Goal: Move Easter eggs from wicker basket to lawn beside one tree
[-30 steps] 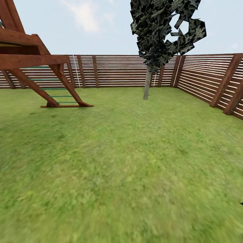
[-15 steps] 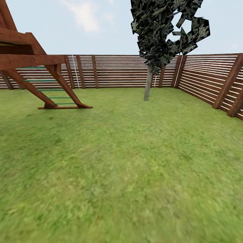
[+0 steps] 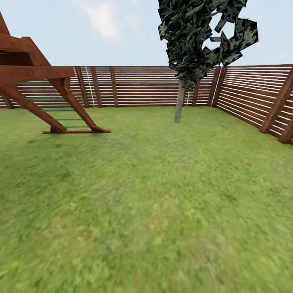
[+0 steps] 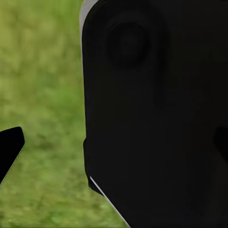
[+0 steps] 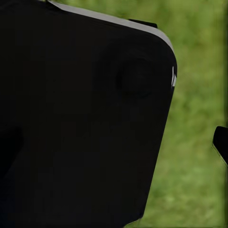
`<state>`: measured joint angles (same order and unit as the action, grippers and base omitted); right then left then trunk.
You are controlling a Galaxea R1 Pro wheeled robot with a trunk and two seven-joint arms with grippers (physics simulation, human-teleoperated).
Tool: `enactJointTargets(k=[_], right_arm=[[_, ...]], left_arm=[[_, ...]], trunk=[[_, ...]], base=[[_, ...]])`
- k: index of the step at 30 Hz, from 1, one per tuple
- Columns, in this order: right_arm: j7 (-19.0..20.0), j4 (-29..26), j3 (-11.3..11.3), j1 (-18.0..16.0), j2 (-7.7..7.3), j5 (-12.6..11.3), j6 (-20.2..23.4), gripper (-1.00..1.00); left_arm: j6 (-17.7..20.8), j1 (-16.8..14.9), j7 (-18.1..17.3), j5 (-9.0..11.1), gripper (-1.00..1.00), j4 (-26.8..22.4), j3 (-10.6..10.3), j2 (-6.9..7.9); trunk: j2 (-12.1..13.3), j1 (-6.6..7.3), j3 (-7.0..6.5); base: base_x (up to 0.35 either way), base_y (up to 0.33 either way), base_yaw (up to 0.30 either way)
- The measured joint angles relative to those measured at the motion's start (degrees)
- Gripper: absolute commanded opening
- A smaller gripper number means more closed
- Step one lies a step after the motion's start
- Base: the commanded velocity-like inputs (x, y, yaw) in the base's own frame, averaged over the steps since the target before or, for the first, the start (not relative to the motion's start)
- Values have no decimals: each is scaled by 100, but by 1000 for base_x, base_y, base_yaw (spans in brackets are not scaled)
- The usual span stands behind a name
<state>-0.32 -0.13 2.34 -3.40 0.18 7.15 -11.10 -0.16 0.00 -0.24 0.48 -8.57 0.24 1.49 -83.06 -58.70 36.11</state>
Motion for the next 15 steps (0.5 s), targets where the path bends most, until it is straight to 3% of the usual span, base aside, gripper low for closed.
enactJointTargets(k=[15], right_arm=[[0,0,-1,4,0,0,0,100]], left_arm=[[0,0,0,0,100,0,0,0]], trunk=[[0,0,0]], base=[[322,0,0]])
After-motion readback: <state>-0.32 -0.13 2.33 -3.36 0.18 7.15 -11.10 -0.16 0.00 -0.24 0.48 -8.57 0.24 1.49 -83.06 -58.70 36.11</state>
